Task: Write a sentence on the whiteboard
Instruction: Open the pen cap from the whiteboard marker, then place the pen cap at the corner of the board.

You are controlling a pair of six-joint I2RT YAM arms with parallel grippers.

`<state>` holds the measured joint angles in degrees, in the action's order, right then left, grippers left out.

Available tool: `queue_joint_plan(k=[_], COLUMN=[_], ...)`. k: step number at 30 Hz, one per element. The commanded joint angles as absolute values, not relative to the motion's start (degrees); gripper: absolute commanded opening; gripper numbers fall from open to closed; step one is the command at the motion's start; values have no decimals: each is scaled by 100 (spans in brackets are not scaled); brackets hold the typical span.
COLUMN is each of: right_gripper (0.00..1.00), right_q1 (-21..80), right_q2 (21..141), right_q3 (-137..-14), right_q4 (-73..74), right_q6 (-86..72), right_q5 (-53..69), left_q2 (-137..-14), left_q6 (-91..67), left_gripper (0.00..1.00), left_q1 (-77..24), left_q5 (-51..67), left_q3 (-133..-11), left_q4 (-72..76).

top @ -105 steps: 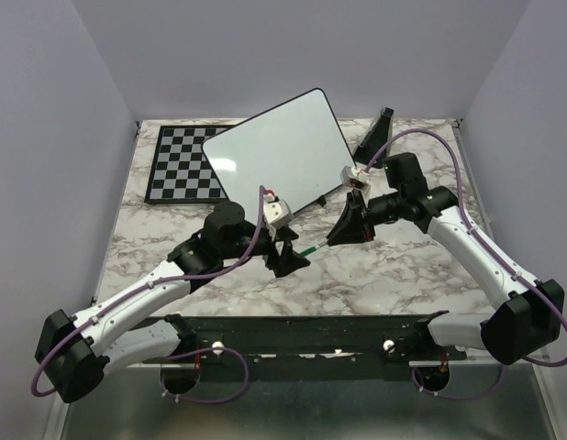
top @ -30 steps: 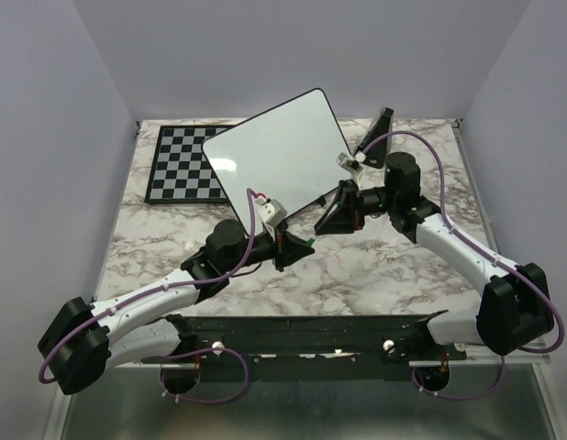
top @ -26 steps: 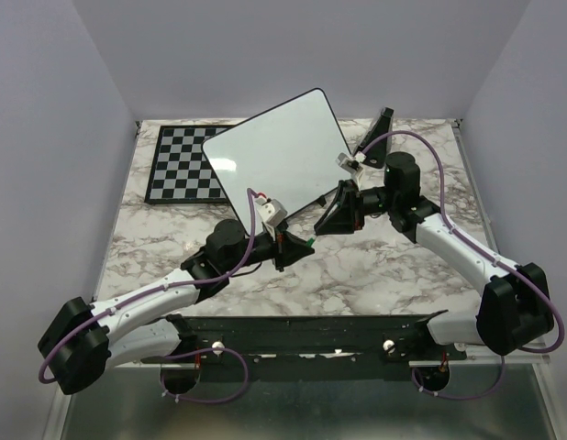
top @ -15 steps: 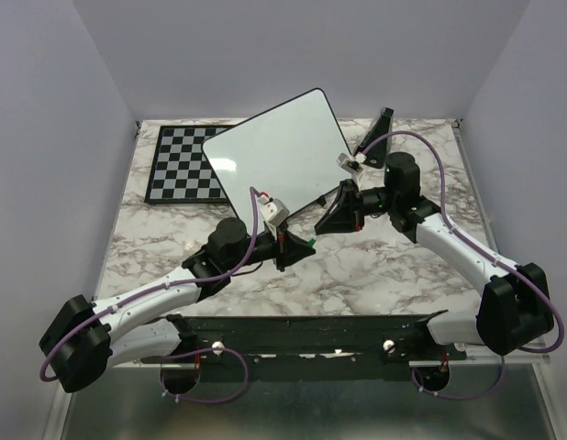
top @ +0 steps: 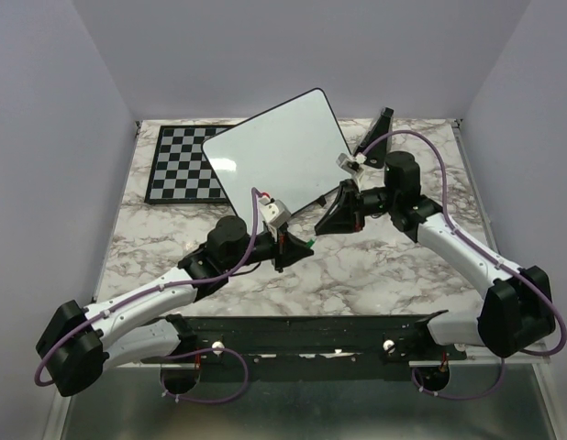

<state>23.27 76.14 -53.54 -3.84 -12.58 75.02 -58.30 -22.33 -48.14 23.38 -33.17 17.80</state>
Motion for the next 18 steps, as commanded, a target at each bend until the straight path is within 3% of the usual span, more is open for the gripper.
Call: queue_joint_plan(k=[1,9,13,18], right_gripper=[0,0,1,1], right_q1=[1962,1204,1012,748], right_q2=[7339,6953,6602,6171], right_q3=[-5554,-5476,-5414,-5125], right_q4=[-202,-211,490,598], right_q6=[-1248,-1275,-529,-290], right_q5=[7392,7059,5262,3991], left_q2=[-5748,-5608,-5660,-6485], left_q6=[-2109,-2627,-3354,-3885], left_gripper=[0,0,0,0], left_q1=[-4825,-4825,-4843,-5263], left_q5=[2426,2260,1558,539], left_q3=[-3340,-3041,-2673,-2505], left_q4=[1257,940,976,1247])
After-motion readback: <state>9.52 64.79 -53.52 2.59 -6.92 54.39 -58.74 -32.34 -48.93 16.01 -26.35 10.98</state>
